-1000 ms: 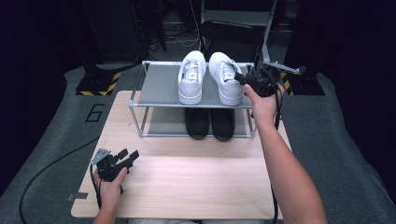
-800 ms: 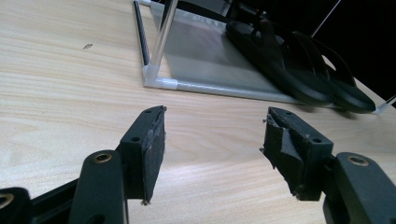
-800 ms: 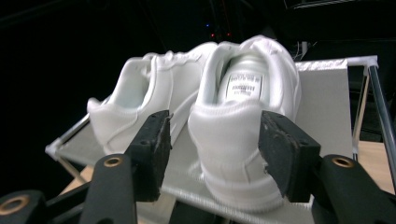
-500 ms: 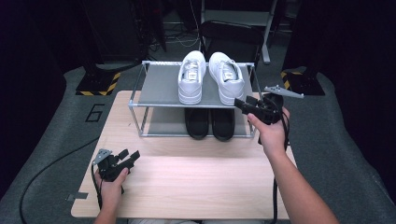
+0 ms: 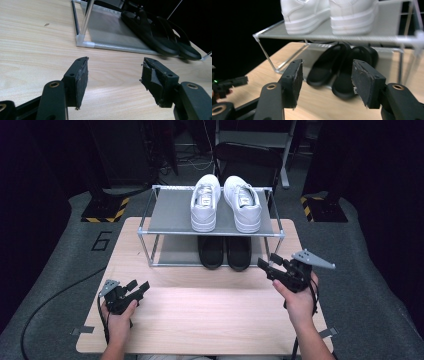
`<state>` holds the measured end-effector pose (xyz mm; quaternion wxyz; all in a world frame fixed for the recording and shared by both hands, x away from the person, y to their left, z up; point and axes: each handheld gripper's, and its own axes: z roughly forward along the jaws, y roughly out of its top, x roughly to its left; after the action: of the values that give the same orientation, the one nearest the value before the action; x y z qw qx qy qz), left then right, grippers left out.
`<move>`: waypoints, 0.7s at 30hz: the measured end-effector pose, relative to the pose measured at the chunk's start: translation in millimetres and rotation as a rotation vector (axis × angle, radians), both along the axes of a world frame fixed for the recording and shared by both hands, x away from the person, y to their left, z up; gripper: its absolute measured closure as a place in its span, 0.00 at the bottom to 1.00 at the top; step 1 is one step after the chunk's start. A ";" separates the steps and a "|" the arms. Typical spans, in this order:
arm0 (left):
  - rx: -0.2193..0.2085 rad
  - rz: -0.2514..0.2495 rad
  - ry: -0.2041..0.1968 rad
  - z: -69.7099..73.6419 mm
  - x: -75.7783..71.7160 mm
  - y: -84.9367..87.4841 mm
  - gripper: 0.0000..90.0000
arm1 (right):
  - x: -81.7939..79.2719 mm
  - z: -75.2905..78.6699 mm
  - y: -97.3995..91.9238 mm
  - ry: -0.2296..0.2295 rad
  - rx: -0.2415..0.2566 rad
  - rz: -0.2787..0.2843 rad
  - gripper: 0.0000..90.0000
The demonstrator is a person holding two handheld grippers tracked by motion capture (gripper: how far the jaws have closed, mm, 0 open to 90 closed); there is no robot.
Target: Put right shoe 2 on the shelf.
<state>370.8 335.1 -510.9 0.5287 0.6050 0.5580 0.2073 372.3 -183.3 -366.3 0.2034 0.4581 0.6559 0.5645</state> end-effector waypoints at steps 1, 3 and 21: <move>0.002 0.002 -0.009 0.0 0.2 -0.1 0.42 | -4.2 -4.4 -2.3 0.001 -0.002 -0.012 0.46; -0.002 -0.001 -0.005 0.4 -0.4 -0.1 0.42 | -15.5 -17.8 -8.8 0.012 -0.009 -0.038 0.46; 0.031 -0.034 0.014 0.4 4.8 -12.7 0.42 | -56.7 -137.9 -6.4 0.140 -0.132 -0.112 0.46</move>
<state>375.6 322.4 -510.6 0.5190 0.6240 0.5479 0.2027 315.6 -189.7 -504.2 0.2180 0.5178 0.6776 0.4745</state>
